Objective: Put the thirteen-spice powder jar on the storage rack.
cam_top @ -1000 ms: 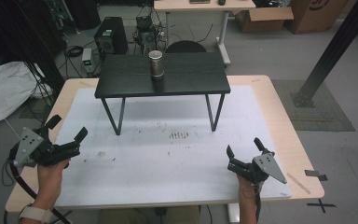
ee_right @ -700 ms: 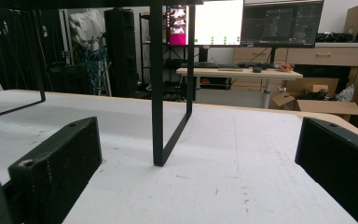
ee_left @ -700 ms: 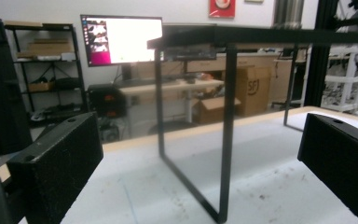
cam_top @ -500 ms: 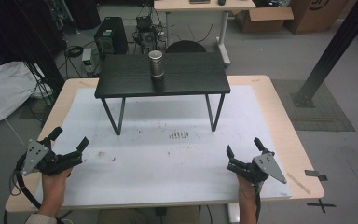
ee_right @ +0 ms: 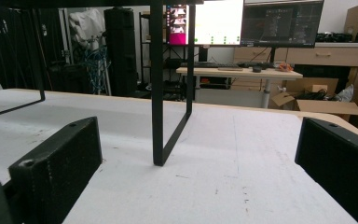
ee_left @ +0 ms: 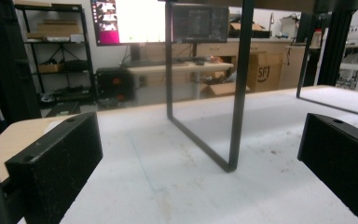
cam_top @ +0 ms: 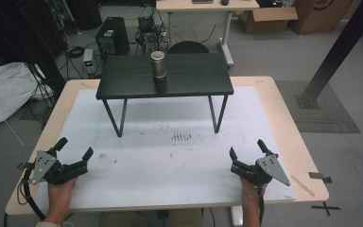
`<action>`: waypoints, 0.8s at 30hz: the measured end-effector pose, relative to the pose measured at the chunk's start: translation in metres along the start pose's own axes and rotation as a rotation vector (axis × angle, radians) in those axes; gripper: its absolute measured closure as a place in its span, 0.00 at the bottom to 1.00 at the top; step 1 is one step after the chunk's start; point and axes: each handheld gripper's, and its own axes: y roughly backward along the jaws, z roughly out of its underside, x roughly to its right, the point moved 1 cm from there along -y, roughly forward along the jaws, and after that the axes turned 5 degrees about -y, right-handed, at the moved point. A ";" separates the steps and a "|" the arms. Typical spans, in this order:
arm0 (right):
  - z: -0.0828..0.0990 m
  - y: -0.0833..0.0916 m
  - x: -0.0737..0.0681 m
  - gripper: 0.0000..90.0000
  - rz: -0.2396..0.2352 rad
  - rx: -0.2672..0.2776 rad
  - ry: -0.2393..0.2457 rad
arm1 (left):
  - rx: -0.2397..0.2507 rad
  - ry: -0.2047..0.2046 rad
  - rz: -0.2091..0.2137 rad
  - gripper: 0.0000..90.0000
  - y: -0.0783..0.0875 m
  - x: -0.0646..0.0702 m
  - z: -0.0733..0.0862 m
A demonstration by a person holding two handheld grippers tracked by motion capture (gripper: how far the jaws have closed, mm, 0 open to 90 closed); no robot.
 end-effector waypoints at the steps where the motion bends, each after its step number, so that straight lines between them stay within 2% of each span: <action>1: 0.000 0.000 0.000 0.00 0.000 0.000 0.000 | -0.007 0.000 0.002 0.00 0.000 0.000 0.001; 8: 0.000 0.000 0.000 0.00 0.001 0.002 0.002 | -0.007 -0.023 -0.011 0.00 0.001 0.003 0.002; 12: 0.000 0.000 0.000 0.00 0.001 0.003 0.001 | -0.002 0.010 -0.024 0.00 0.002 0.000 0.003; 24: 0.000 0.001 0.000 0.00 0.000 0.005 -0.001 | -0.006 0.010 -0.023 0.00 0.001 0.000 0.003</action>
